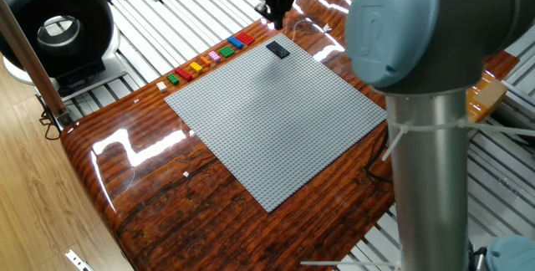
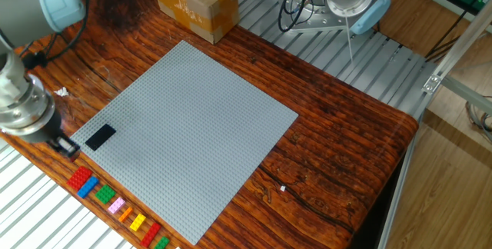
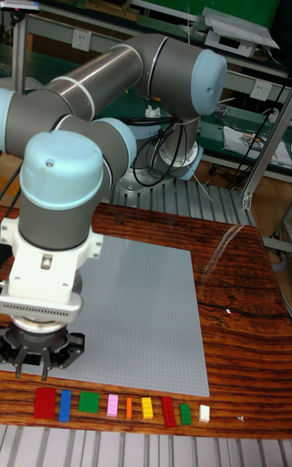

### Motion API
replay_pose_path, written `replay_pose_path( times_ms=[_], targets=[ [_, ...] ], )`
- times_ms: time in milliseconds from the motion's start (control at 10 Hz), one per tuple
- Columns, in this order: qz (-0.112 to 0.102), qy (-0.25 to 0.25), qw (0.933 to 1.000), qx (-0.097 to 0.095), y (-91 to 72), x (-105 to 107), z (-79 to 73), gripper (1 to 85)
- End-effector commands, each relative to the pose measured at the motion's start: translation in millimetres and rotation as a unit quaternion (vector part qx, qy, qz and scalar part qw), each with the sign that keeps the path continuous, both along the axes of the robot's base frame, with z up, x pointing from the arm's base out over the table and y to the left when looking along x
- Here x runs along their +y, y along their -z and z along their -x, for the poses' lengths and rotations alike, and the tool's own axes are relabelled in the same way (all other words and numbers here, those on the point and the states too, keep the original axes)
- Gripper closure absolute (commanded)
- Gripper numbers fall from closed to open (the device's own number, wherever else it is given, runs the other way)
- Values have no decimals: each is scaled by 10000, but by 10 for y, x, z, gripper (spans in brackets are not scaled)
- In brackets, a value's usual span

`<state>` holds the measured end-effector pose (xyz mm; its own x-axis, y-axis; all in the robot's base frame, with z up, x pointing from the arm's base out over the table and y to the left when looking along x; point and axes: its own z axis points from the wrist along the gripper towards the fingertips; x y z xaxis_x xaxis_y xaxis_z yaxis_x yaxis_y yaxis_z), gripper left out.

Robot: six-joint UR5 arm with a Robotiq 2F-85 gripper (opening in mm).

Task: Build with small Lego blocks

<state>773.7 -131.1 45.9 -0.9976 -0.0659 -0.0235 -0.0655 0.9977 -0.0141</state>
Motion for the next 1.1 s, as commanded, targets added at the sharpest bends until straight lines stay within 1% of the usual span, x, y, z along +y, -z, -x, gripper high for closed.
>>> replay_pose_path(
  times_ms=[0,200,300,400,800,1000],
  targets=[
    [-74,-24,9998,-165,110,48,-136,473],
    [-66,-33,9997,-233,150,59,-175,477],
    [-72,-49,9995,-310,195,67,-225,477],
    [-65,-34,9994,-333,235,86,-235,477],
    [-7,9,9994,-357,286,133,-213,477],
    [-15,17,9994,-357,289,147,-208,473]
  ],
)
